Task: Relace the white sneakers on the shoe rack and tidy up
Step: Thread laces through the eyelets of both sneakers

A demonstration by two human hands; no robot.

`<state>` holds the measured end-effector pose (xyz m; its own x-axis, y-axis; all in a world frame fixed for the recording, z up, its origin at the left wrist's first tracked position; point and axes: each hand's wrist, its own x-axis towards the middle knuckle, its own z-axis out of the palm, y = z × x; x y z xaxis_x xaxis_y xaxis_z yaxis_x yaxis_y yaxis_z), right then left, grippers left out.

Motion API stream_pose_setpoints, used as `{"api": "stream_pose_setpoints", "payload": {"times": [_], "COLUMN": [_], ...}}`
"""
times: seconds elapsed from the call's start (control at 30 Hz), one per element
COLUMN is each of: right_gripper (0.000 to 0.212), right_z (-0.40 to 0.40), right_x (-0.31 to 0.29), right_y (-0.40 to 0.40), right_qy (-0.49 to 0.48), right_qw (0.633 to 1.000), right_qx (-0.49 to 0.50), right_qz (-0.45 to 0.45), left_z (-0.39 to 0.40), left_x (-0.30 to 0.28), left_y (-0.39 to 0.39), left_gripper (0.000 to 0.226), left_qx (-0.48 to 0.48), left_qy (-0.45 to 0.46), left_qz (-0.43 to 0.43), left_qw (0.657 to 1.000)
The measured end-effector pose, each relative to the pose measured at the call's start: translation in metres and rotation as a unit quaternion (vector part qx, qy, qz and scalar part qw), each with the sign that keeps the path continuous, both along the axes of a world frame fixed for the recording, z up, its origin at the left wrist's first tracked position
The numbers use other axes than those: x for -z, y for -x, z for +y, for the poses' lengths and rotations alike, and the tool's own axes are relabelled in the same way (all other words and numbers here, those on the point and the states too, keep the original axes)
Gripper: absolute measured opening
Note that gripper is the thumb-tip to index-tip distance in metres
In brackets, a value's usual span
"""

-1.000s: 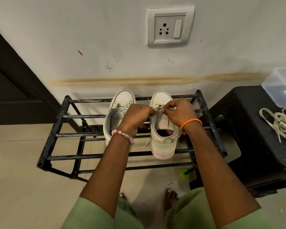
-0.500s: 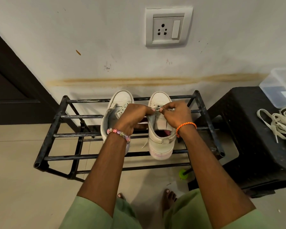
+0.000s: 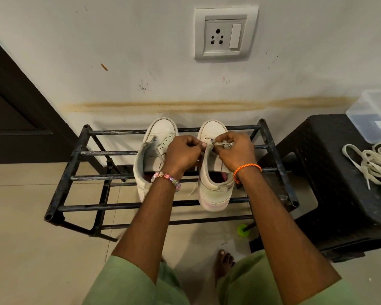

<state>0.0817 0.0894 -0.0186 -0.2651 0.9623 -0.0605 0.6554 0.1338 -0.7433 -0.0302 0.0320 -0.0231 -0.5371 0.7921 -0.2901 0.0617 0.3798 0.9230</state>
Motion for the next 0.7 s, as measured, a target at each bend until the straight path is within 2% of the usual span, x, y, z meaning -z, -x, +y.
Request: {"api": "stream_pose_setpoints", "payload": {"times": [0.07, 0.13, 0.3, 0.37, 0.47, 0.57, 0.6, 0.63, 0.67, 0.7], "right_gripper": [0.041, 0.047, 0.036, 0.035, 0.036, 0.035, 0.034, 0.033, 0.032, 0.030], "right_z": [-0.003, -0.006, -0.014, -0.016, -0.016, -0.013, -0.012, -0.012, -0.012, -0.011], "right_x": [-0.002, -0.004, -0.004, -0.006, -0.007, -0.006, -0.006, -0.005, -0.005, -0.005], "right_y": [-0.006, -0.012, -0.016, -0.014, -0.012, -0.012, -0.011, -0.010, -0.008, -0.007], "right_qy": [-0.026, -0.052, -0.030, -0.022, -0.017, 0.000, 0.004, 0.006, 0.007, 0.008], "right_qw": [0.998, 0.993, 0.998, 0.998, 0.997, 0.997, 0.997, 0.997, 0.997, 0.997], "right_qx": [0.010, 0.014, 0.021, 0.019, 0.026, 0.028, 0.026, 0.024, 0.024, 0.025], "right_qz": [-0.059, -0.101, -0.058, -0.062, -0.067, -0.075, -0.077, -0.078, -0.080, -0.079], "left_z": [0.001, 0.002, 0.005, 0.004, -0.001, -0.005, -0.006, -0.007, -0.008, -0.008], "left_x": [-0.002, -0.006, -0.030, -0.044, -0.069, -0.084, -0.085, -0.083, -0.080, -0.073], "left_y": [-0.001, -0.001, 0.005, 0.009, 0.015, 0.026, 0.030, 0.032, 0.032, 0.030], "left_gripper": [0.020, 0.022, 0.020, 0.017, 0.021, 0.026, 0.026, 0.026, 0.025, 0.021], "left_qx": [-0.012, -0.029, -0.094, -0.101, -0.114, -0.141, -0.146, -0.144, -0.132, -0.118], "left_qy": [0.008, 0.013, -0.021, -0.064, -0.149, -0.274, -0.300, -0.303, -0.280, -0.230], "left_qz": [0.018, -0.003, -0.114, -0.192, -0.341, -0.485, -0.514, -0.529, -0.525, -0.488], "left_qw": [1.000, 0.999, 0.989, 0.974, 0.921, 0.818, 0.790, 0.780, 0.793, 0.834]}}
